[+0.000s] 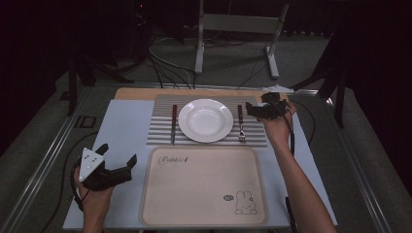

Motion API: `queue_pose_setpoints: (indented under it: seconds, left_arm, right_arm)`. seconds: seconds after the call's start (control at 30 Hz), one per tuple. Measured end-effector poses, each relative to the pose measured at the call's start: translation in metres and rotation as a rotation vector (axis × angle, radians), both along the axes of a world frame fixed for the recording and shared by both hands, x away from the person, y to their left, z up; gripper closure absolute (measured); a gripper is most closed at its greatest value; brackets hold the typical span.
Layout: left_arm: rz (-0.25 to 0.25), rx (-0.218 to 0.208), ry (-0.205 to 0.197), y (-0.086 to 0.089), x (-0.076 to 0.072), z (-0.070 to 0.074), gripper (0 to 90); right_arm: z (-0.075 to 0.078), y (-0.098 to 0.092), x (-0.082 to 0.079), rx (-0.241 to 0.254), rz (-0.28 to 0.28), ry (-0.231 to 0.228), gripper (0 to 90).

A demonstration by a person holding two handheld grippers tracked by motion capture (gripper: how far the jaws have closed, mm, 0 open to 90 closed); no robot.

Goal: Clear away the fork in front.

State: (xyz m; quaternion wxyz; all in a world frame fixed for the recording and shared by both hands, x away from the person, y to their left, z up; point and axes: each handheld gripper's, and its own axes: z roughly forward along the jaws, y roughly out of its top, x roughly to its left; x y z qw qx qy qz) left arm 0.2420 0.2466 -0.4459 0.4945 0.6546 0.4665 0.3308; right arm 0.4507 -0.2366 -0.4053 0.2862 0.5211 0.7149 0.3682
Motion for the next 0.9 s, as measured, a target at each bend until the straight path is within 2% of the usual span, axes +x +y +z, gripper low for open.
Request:
queue_pose_setpoints:
  seconds: [0.2, 0.33, 0.43, 0.6, 0.9]
  left_arm:
    - [0.000, 0.000, -0.001, 0.001, 0.000, 0.000, 0.5]
    - [-0.001, -0.002, 0.000, 0.000, 0.000, 0.000, 0.5]
    - [-0.002, -0.002, -0.001, 0.000, 0.000, 0.000, 0.5]
    - [-0.002, -0.002, 0.000, 0.000, 0.000, -0.001, 0.5]
    - [-0.005, -0.009, 0.001, 0.000, 0.000, -0.001, 0.6]
  right_arm:
    - [-0.015, 0.005, 0.010, 0.000, -0.005, 0.031, 10.7]
    - [-0.024, 0.007, 0.017, 0.022, -0.016, 0.051, 10.7]
    - [-0.031, 0.010, 0.021, 0.017, -0.020, 0.069, 10.8]
    - [-0.038, 0.013, 0.025, 0.016, -0.038, 0.067, 14.0]
    - [-0.056, 0.018, 0.033, 0.016, -0.064, 0.122, 14.4]
